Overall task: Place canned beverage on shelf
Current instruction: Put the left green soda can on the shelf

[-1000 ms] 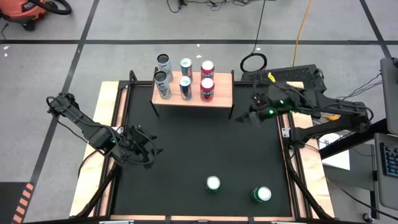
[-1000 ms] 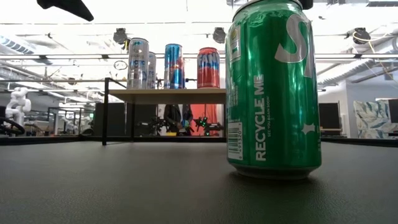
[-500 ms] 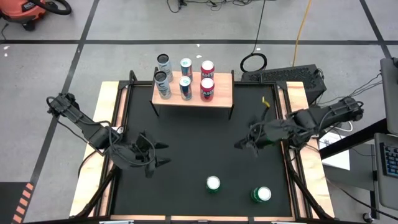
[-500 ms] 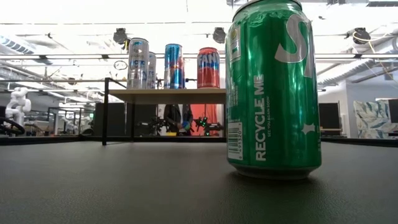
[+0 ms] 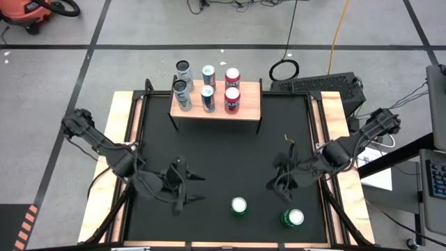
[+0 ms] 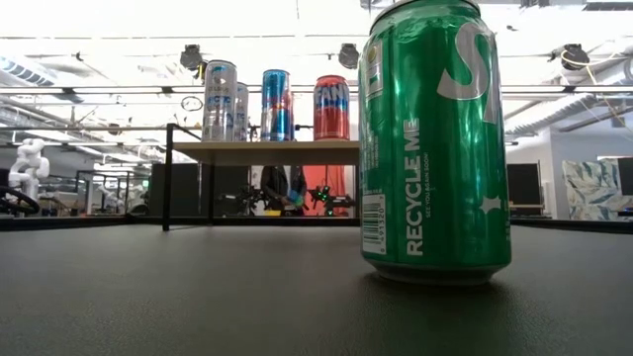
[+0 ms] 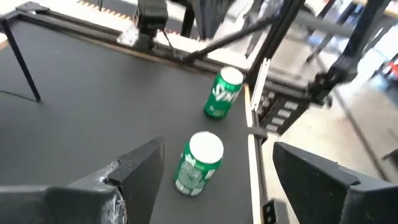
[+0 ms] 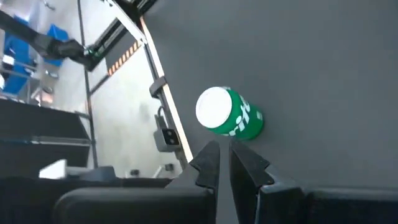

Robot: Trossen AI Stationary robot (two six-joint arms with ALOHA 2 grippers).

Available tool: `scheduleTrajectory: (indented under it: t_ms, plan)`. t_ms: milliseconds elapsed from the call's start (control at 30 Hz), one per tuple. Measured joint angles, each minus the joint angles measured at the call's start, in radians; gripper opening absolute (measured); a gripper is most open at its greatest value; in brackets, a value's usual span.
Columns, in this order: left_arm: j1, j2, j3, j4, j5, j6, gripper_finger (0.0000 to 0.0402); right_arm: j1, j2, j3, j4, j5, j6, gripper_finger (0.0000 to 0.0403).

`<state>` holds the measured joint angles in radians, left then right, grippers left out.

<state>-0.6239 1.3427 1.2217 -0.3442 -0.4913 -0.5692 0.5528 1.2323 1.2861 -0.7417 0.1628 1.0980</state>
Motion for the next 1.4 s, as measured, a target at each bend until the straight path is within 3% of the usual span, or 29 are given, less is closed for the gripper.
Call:
scheduleTrajectory:
  t_ms: [300, 767, 900, 1067, 1400]
  plan:
    - [0.0, 0.204, 0.155, -0.047, -0.007, -0.003, 0.0299, 0.046, 0.06, 0.0, 0.001, 0.051, -0.118, 0.0015]
    - [0.003, 0.358, 0.197, -0.025, -0.012, -0.053, 0.0299, 0.057, 0.156, 0.0, 0.112, 0.017, -0.148, 0.0026]
    - [0.002, 0.381, 0.197, -0.037, -0.04, -0.101, 0.0299, 0.058, 0.19, 0.0, 0.175, -0.054, -0.285, 0.004]
    - [0.0, 0.388, 0.197, -0.051, -0.048, -0.124, 0.0299, 0.054, 0.239, 0.0, 0.266, -0.089, -0.43, 0.0091]
    - [-0.021, 0.362, 0.198, -0.202, -0.032, -0.38, 0.0299, 0.022, 0.313, 0.0, 0.389, -0.081, -0.555, 0.0246]
